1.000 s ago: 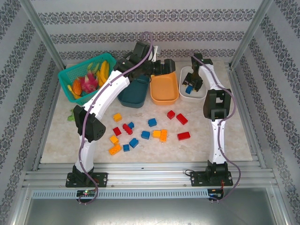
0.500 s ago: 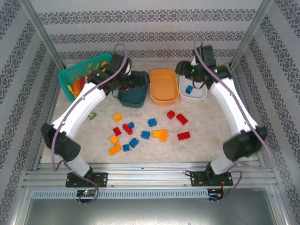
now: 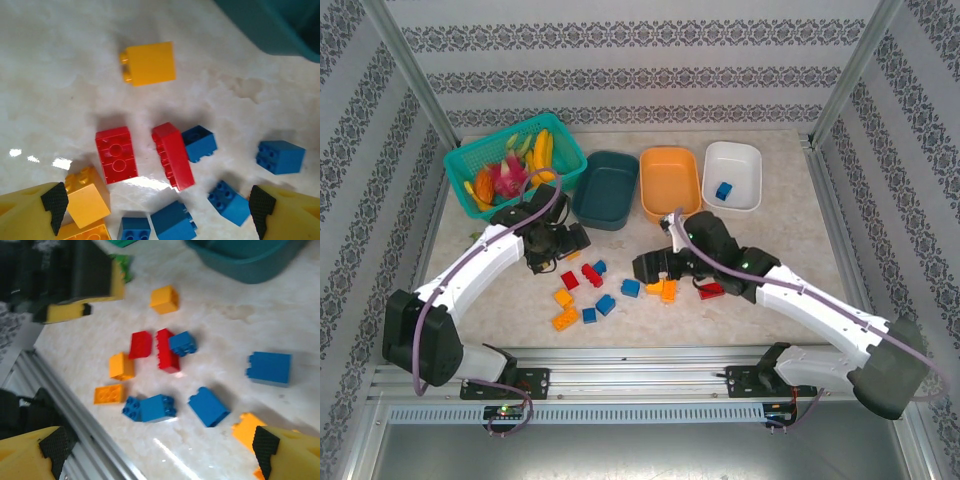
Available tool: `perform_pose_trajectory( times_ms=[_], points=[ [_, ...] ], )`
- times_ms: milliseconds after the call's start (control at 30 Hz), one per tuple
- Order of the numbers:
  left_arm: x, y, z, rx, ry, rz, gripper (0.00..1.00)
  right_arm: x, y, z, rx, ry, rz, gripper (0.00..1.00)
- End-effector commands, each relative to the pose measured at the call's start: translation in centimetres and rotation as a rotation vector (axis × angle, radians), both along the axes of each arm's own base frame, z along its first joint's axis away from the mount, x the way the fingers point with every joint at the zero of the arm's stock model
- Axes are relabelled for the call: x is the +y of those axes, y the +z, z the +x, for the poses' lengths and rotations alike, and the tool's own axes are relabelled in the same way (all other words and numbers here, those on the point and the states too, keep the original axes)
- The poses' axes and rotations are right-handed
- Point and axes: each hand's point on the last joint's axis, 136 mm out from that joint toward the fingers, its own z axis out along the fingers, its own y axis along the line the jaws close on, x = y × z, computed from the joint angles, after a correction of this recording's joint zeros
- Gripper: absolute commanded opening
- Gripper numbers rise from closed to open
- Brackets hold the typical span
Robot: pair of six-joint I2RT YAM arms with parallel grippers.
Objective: Sort the legos into containers by color
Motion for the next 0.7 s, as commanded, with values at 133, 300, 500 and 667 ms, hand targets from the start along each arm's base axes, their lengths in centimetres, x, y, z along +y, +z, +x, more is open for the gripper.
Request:
perform_pose_trajectory(
  times_ms=[133,300,500,667],
  points=[
    [0.6,-2.4,3.5,-0.003,0.09,-0.018,0.89,1.8,1.8,0.7,-0.133,0.021,0.045,0.98],
    [0.8,-4.6,5.2,0.045,0.085,0.017,0.86,1.9,1.8,1.2,-0.136,0.026,0.027,0.97],
    [1.1,-6.5,6.6,0.081,0.084,0.057,0.81,1.8,1.4,1.6,-0.112,0.024,0.024,0.97],
    [1.2,-8.9,6.9,0.126,0.07,0.082,0.75,1.2,1.3,2.2,-0.101,-0.003,0.025,0.97]
  ],
)
